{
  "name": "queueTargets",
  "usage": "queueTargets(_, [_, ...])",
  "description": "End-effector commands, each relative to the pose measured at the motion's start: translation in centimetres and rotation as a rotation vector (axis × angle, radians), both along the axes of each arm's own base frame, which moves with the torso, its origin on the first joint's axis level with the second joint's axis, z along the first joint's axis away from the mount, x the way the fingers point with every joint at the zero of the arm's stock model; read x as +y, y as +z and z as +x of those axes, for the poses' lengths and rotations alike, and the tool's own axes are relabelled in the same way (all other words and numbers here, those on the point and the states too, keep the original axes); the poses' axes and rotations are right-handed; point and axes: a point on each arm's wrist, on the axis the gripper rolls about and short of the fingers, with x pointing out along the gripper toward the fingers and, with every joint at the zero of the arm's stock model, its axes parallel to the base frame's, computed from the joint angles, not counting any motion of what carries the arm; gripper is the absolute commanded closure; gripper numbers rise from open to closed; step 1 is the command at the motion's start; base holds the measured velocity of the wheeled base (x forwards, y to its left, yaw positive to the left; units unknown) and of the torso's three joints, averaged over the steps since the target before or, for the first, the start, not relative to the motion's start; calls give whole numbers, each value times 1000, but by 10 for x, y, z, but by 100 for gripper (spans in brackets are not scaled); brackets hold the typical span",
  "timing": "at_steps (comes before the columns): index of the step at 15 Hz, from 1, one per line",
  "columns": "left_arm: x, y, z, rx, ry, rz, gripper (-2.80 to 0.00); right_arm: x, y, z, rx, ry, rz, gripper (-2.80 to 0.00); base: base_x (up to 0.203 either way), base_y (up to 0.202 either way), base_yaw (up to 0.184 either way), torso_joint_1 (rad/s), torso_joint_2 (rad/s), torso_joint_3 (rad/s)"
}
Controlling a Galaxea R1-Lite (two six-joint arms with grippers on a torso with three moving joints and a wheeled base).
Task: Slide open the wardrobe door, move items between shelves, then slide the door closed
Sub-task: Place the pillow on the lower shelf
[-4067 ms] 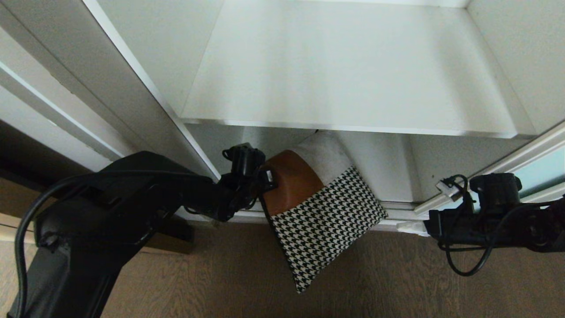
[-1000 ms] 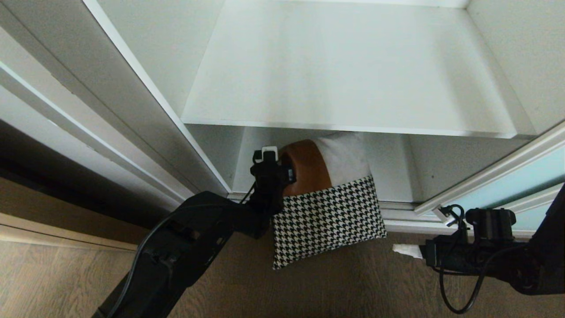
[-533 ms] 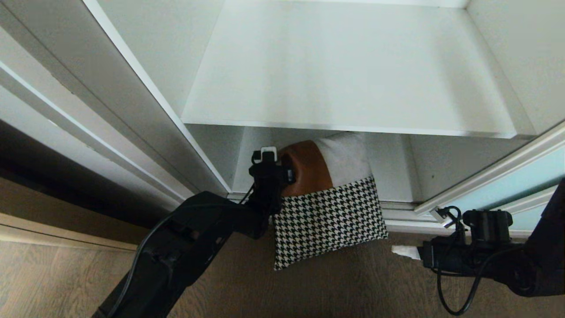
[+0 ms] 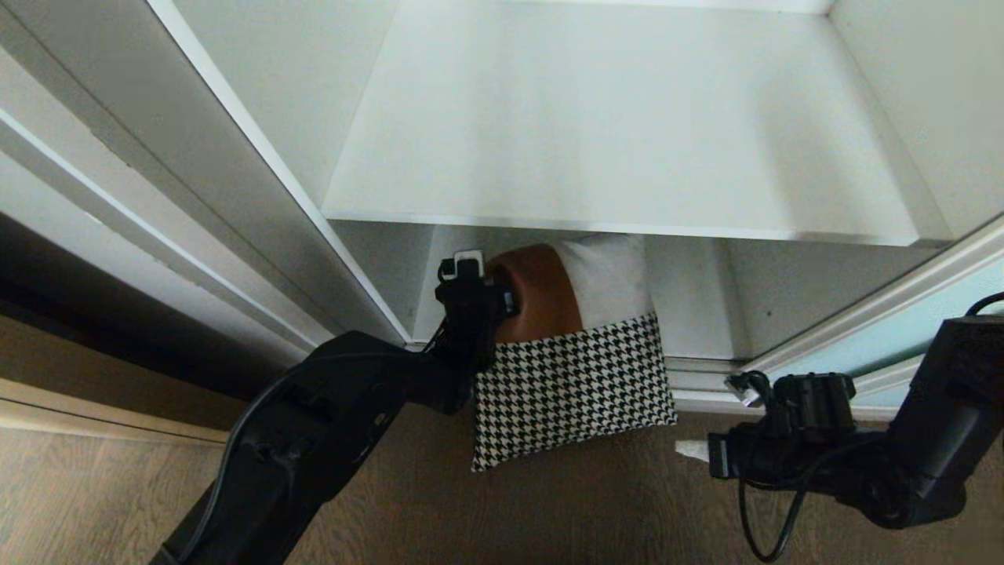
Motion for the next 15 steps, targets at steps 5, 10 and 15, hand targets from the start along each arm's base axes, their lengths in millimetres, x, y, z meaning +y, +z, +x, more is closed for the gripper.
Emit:
queueTargets(5, [0, 2, 0, 2, -34, -12, 0, 25, -2, 18, 40, 58, -94, 0, 0, 0, 0, 0, 0, 0])
queueTargets(10, [0, 0, 0, -1, -34, -14, 0, 45, -15, 35, 62, 103, -130, 0, 0, 0, 0, 0, 0, 0])
queueTargets(15, [1, 8, -1, -29, -27, -31, 0, 46, -6, 67, 19, 62, -211, 0, 0, 0, 0, 0, 0, 0])
